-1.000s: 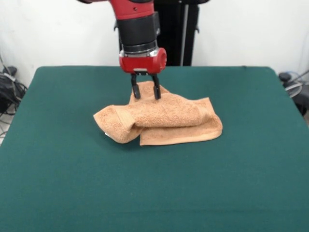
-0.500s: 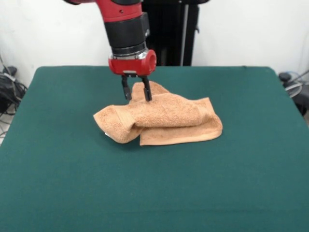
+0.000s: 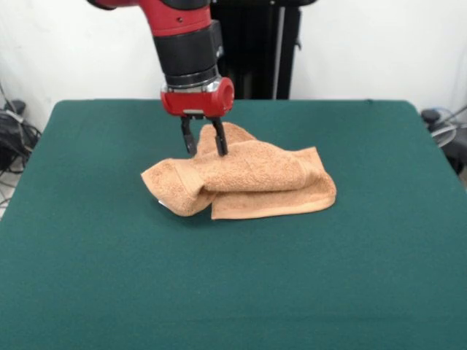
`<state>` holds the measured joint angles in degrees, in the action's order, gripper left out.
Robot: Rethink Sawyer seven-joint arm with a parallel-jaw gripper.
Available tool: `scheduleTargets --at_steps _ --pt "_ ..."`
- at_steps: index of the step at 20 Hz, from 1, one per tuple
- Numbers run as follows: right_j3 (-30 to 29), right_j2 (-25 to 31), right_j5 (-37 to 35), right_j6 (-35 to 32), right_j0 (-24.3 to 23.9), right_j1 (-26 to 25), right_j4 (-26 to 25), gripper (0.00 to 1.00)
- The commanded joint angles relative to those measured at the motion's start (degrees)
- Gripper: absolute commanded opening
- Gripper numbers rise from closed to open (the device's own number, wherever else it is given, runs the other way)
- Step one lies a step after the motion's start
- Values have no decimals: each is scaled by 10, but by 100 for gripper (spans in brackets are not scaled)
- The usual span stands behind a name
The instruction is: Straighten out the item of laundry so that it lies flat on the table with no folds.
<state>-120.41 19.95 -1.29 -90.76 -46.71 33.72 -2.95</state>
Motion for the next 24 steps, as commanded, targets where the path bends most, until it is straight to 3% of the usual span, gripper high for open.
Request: scheduleTargets --at_steps 1,16,24 --pt "55 39 -24 -37 -3 -28 -29 100" --pt "82 39 -9 -34 -11 -72 -77 100" --pt "76 48 -40 -23 -28 -63 -95 100"
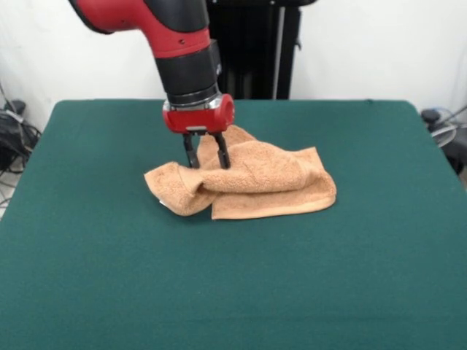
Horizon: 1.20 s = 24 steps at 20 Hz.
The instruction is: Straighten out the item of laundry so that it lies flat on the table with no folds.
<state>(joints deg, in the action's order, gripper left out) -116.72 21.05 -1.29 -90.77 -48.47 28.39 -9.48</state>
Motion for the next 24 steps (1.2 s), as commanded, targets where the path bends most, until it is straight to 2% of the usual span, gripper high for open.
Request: scheduleTargets --at_steps 1,10,24 --pt "37 39 -49 -20 -13 -4 -30 100" --pt "24 48 -86 -16 -26 25 -31 100" --pt "40 32 -41 -32 -4 -8 -46 100"
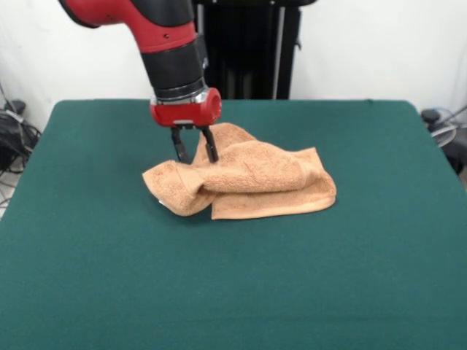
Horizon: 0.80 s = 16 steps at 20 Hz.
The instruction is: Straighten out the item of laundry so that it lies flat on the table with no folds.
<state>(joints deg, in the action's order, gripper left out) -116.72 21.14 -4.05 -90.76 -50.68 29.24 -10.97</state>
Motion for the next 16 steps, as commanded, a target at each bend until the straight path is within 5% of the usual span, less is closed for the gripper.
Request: scheduleTargets --at_steps 1,16 --pt "43 30 -12 -31 18 -19 -33 100" --pt "58 19 9 -36 21 -43 -63 100"
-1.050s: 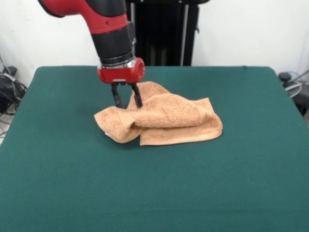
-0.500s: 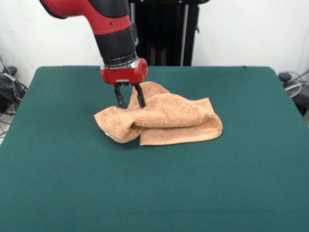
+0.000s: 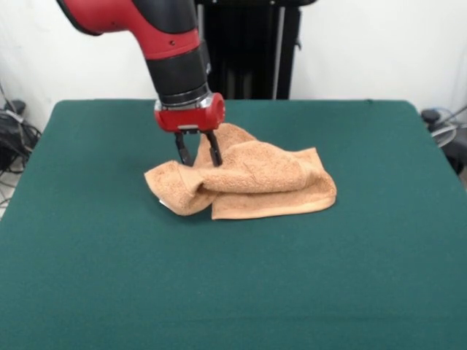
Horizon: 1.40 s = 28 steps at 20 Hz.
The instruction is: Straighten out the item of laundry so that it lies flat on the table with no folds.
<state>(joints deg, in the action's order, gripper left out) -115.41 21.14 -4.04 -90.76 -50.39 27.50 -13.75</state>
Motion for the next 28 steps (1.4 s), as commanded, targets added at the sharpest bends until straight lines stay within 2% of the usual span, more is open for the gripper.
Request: scheduleTargets --at_steps 1,21,22,28 --pt "45 19 10 -36 18 -26 -37 100" --pt "57 10 19 -47 25 -35 -46 100" --pt "57 9 23 -48 25 -35 -47 0" --pt "52 9 33 -62 27 -25 -42 0"
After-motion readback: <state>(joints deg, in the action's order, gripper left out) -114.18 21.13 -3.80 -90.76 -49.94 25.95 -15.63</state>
